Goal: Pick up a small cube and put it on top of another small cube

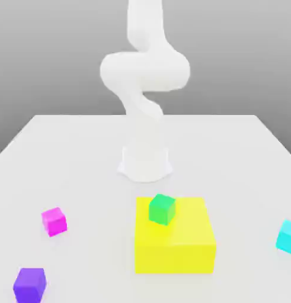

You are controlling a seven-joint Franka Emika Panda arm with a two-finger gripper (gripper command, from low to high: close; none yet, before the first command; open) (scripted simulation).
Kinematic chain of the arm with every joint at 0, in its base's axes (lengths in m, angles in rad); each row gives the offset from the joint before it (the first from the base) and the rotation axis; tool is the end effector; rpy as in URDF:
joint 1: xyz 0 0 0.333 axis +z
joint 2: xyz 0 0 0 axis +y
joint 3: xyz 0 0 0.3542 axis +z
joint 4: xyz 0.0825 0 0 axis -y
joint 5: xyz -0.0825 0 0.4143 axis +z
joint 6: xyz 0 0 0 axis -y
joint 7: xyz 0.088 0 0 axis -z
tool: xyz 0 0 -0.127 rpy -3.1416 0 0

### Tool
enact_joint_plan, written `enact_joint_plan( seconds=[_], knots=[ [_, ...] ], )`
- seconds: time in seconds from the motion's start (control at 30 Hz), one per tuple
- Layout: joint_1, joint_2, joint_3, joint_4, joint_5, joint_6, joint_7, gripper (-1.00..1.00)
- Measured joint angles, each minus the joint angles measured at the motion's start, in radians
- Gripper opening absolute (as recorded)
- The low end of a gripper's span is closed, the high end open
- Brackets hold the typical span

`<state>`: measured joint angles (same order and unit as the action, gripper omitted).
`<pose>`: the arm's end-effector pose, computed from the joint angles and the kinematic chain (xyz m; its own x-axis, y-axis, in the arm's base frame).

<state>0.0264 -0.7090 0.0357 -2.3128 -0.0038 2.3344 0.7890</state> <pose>0.3982 0.0295 0.6883 0.5615 -0.6675 0.4890 -0.4895 -0.7444 -0.4542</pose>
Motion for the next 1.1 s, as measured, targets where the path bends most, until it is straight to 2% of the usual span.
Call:
enact_joint_plan(
  seconds=[0.33,0.63,0.87,1.03,1.07,1.1],
  knots=[
    [0.107,0.365,0.158,-0.052,-0.039,0.14,-0.027,0.0],
    [0.238,0.695,0.286,-0.097,-0.13,0.26,-0.01,0.0],
    [0.354,0.956,0.326,-0.13,-0.22,0.353,0.017,0.0],
    [0.45,1.138,0.229,-0.099,-0.334,0.476,0.098,0.0],
    [0.463,1.159,0.213,-0.094,-0.348,0.493,0.108,-1.0],
    [0.463,1.159,0.213,-0.094,-0.348,0.493,0.108,-1.0]
  ],
)
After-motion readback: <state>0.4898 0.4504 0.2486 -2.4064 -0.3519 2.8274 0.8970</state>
